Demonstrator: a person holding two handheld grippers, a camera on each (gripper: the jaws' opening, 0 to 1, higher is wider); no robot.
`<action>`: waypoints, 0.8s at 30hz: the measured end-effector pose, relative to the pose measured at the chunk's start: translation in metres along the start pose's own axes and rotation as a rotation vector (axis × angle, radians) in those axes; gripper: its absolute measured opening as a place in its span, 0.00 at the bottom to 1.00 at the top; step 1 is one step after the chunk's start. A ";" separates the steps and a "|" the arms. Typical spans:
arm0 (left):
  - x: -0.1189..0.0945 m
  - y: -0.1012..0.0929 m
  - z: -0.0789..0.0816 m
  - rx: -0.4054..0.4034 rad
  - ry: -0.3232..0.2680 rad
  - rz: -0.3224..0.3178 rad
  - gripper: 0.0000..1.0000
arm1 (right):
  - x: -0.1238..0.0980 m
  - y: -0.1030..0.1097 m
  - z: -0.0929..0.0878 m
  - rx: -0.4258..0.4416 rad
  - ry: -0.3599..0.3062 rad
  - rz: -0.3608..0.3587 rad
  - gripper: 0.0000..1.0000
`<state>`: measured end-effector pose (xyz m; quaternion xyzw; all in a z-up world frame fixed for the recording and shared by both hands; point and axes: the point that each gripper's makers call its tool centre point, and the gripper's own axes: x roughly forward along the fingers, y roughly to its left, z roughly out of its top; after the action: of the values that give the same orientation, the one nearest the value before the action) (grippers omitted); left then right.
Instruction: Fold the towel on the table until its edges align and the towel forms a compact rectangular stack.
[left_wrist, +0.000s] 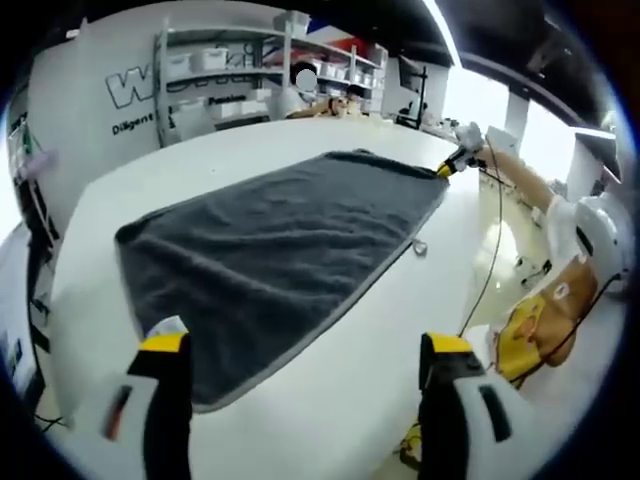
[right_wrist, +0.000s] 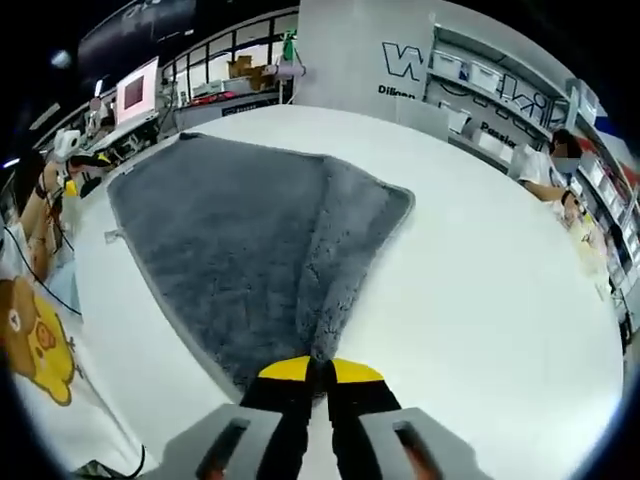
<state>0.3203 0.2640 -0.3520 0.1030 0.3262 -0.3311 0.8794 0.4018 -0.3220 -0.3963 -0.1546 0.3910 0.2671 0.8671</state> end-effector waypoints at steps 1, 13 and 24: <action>0.000 0.000 0.000 -0.001 0.000 0.001 0.99 | 0.001 -0.001 0.000 0.004 0.001 -0.001 0.06; -0.003 0.001 -0.004 -0.009 -0.002 0.008 0.99 | -0.010 -0.005 0.005 -0.031 -0.026 -0.027 0.17; -0.002 0.007 -0.010 -0.030 0.002 0.022 0.99 | -0.044 0.016 0.019 -0.136 -0.186 0.016 0.39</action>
<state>0.3185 0.2751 -0.3587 0.0935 0.3309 -0.3165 0.8841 0.3795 -0.3153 -0.3517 -0.1843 0.2909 0.3132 0.8851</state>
